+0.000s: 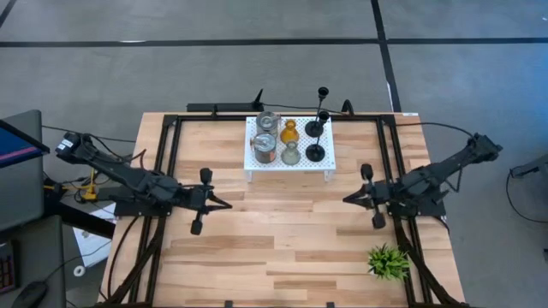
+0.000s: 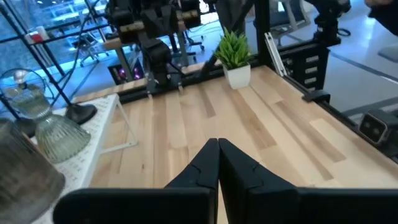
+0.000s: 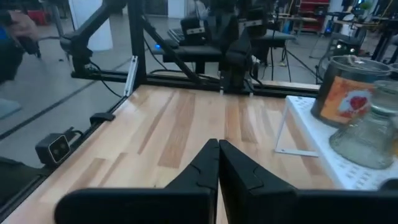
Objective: Pick & Place candle stick holders
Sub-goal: Return to Home Position
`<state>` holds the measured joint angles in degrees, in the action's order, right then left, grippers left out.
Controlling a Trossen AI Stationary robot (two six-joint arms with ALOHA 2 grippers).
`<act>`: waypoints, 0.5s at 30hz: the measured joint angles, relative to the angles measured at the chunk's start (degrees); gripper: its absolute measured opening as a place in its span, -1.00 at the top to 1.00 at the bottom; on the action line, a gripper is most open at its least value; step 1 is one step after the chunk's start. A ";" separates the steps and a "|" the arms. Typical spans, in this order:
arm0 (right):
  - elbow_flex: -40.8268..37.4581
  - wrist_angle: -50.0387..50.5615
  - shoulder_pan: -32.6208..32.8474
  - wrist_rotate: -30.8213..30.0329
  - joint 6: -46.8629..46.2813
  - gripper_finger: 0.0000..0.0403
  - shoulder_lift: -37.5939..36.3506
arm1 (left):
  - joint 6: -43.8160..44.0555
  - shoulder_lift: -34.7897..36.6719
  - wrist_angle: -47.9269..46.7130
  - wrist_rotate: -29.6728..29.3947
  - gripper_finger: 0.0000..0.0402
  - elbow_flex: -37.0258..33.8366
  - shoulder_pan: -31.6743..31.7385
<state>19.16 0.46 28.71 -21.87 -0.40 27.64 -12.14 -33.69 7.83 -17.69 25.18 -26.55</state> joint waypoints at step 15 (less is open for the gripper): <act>0.00 17.16 0.37 -0.59 1.65 1.00 -27.49 | -3.11 -0.24 8.27 -0.75 0.97 -2.59 -0.02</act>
<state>19.16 17.62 29.08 -22.46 1.26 0.15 -15.25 -33.94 16.09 -18.44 22.59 -26.57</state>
